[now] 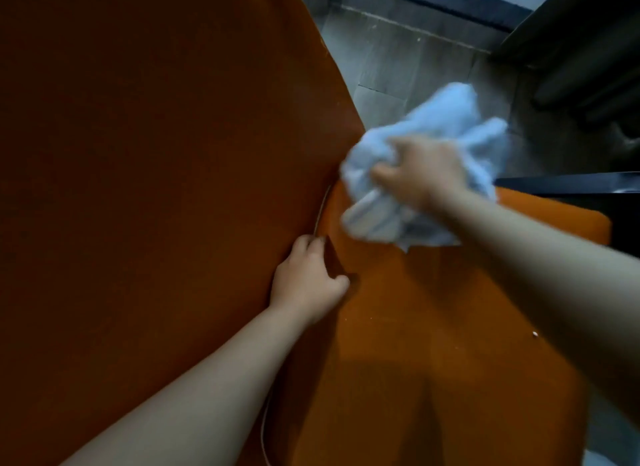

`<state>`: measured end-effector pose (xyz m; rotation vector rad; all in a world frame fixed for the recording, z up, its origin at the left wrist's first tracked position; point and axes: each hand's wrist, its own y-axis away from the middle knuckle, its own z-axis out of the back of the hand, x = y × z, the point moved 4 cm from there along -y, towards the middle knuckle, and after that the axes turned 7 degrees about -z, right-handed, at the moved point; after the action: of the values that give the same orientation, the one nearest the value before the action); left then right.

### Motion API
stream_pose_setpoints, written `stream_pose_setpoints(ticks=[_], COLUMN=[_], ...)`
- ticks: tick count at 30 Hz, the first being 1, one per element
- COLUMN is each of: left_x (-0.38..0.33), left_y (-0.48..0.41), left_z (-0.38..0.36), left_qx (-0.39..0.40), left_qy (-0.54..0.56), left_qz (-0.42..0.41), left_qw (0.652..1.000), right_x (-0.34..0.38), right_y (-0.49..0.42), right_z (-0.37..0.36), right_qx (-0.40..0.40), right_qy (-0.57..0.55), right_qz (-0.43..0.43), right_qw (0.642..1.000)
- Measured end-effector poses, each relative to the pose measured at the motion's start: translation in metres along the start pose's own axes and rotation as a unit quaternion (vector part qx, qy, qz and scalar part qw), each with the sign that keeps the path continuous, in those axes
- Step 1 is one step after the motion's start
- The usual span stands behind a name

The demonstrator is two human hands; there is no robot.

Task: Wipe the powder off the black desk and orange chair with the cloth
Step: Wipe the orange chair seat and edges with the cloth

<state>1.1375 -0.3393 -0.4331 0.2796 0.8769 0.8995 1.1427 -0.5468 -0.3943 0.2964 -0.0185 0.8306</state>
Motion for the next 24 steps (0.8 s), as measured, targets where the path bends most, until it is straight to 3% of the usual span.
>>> stream_pose_setpoints(ticks=[1, 3, 4, 5, 6, 7, 8, 9, 10, 12, 16, 19, 24], left_x=[0.0, 0.001, 0.002, 0.003, 0.003, 0.003, 0.002, 0.001, 0.001, 0.001, 0.001, 0.002, -0.005], left_y=[0.0, -0.002, -0.003, -0.003, -0.002, -0.001, 0.0, 0.0, 0.0, 0.0, -0.002, -0.001, 0.005], left_z=[0.0, 0.0, 0.0, 0.0, -0.001, -0.002, -0.003, -0.003, -0.004, -0.004, -0.003, -0.004, -0.001], left_qx=[-0.001, -0.003, -0.004, -0.003, -0.001, 0.001, 0.002, -0.001, -0.004, -0.006, 0.003, -0.013, -0.05], left_qy=[-0.003, -0.011, -0.015, -0.017, -0.015, -0.012, -0.012, -0.017, -0.026, -0.037, -0.05, -0.033, -0.01], left_qz=[0.001, -0.004, -0.007, -0.008, -0.008, -0.009, -0.011, -0.011, -0.009, 0.003, 0.014, 0.006, -0.022], left_qw=[1.0, 1.0, 1.0, 1.0, 1.0, 1.0, 1.0, 1.0, 1.0, 0.999, 0.999, 0.999, 0.998], right_x=[0.022, 0.033, 0.025, 0.012, -0.009, -0.033, -0.061, -0.078, -0.082, -0.061, 0.02, 0.024, -0.051], right_y=[0.013, 0.022, 0.021, 0.019, 0.013, 0.003, -0.009, -0.014, -0.014, -0.007, 0.023, 0.031, 0.055], right_z=[-0.014, -0.036, -0.042, -0.045, -0.042, -0.03, -0.012, 0.01, 0.021, 0.021, -0.036, -0.062, -0.051], right_qx=[0.028, 0.115, 0.212, 0.351, 0.386, 0.329, 0.186, 0.034, -0.036, -0.048, 0.066, 0.072, -0.019], right_qy=[0.03, 0.058, -0.016, -0.133, -0.183, -0.172, -0.092, 0.014, 0.061, 0.016, -0.056, -0.046, -0.035], right_qz=[0.059, 0.091, 0.069, 0.01, -0.056, -0.148, -0.226, -0.261, -0.254, -0.176, 0.006, 0.006, -0.015], right_qw=[0.997, 0.987, 0.975, 0.927, 0.903, 0.917, 0.952, 0.965, 0.965, 0.983, 0.996, 0.996, 0.999])
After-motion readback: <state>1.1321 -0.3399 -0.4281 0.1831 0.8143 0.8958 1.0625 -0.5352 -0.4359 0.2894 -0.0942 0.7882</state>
